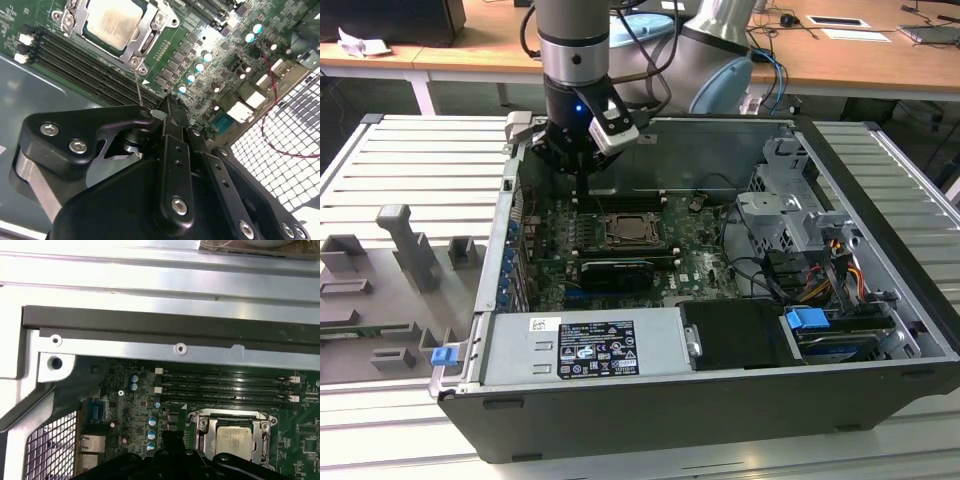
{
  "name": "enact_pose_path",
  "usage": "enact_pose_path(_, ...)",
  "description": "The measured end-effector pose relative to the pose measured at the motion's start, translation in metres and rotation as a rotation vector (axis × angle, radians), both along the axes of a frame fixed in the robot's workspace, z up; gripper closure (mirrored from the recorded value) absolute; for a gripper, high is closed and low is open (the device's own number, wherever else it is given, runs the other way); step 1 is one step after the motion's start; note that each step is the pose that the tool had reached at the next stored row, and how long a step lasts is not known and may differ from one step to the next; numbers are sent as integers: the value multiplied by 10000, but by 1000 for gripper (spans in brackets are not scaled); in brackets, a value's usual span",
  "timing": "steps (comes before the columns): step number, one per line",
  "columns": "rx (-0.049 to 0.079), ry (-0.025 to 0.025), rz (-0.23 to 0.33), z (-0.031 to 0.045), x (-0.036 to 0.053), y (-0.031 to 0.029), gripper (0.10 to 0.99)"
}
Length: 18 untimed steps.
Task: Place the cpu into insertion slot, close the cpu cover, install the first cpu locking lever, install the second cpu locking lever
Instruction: 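Install the first cpu locking lever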
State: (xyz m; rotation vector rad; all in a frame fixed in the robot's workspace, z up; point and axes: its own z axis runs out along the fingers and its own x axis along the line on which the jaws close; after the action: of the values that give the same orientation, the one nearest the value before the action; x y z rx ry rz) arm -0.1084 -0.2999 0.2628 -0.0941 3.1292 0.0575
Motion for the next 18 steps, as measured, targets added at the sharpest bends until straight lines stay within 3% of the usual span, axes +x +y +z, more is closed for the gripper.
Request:
enact_pose_path(3,-1,1,-2,-16,-2,59,980)
enact_pose_path(10,-1,0,0,-20,-1,137,980)
enact_pose_path(18,0,1,-1,-25,99,146,980)
